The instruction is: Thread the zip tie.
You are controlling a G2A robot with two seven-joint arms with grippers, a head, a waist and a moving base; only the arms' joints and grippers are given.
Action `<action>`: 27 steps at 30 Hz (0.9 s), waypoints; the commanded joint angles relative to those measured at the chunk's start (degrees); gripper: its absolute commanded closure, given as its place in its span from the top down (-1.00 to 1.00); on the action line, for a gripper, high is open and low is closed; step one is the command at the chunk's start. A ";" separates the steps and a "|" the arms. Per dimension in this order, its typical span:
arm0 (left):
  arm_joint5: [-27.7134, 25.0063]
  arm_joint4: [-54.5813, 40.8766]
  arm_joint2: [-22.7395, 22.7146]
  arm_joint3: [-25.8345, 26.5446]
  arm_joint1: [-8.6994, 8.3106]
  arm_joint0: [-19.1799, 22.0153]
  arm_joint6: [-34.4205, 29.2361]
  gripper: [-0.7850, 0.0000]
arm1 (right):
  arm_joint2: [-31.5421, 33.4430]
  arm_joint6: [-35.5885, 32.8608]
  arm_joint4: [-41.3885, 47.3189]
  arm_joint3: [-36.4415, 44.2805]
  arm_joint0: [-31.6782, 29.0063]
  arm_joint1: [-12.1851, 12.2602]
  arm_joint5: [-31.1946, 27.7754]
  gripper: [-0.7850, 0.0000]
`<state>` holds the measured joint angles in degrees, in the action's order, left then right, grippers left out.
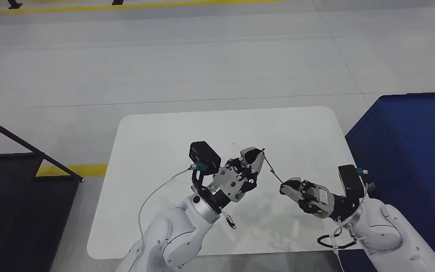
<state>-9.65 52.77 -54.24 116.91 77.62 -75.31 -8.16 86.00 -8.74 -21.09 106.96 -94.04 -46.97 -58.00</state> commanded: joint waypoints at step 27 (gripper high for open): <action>-0.05 -0.65 -0.57 0.14 0.36 -0.90 2.08 -1.00 | 0.00 0.00 0.00 0.00 0.00 0.00 0.00 -1.00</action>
<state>-9.70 52.29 -54.95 117.17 77.95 -76.29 -5.83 86.00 -8.74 -21.09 106.96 -94.04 -46.97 -58.00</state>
